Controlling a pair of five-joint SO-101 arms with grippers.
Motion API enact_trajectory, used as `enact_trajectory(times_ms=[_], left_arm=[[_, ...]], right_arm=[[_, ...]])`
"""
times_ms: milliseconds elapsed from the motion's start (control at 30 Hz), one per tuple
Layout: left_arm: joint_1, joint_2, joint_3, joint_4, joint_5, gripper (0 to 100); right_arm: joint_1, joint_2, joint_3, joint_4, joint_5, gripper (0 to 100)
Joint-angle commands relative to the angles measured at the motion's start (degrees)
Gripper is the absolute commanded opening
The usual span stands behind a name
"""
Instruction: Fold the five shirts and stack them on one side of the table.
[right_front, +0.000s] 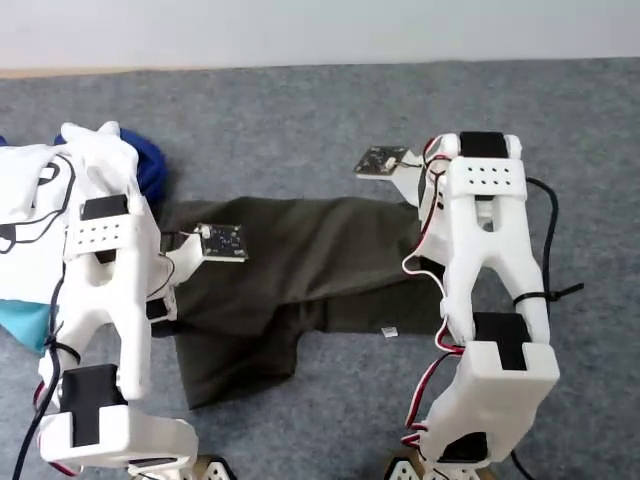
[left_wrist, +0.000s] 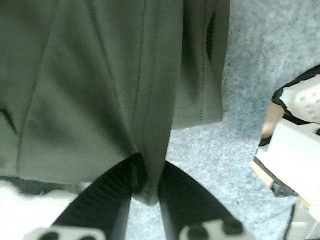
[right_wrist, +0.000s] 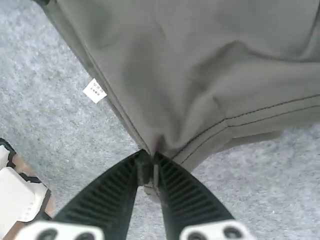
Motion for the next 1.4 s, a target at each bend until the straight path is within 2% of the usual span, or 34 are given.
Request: enact_trajectory(times_ms=[0,233,467,800,967,1367], left_arm=[[-0.70,-4.75,-8.31,1.58,3.34,0],[-0.35,-12.66,-29.14,1.05,13.10,0],[-0.70,-15.91,-38.37,-4.22,22.59,0],[-0.70,-16.70,-41.27,-12.75,26.20,0],[-0.44,-12.66,-39.25,-15.91,26.20,0],[1.23,0.26,-39.43,-15.03,26.29,0]], right_arm=[[1.36,-5.05,-7.38,-0.57,0.26,0.9],[1.54,-8.84,-26.37,-1.10,-2.02,0.9],[2.42,-9.19,-38.68,-4.26,-4.13,0.9],[2.51,-8.92,-40.44,-14.46,-4.04,0.9],[2.51,-2.86,-40.44,-22.29,-2.90,0.9],[1.98,17.10,-40.62,-40.13,-2.46,0.9]])
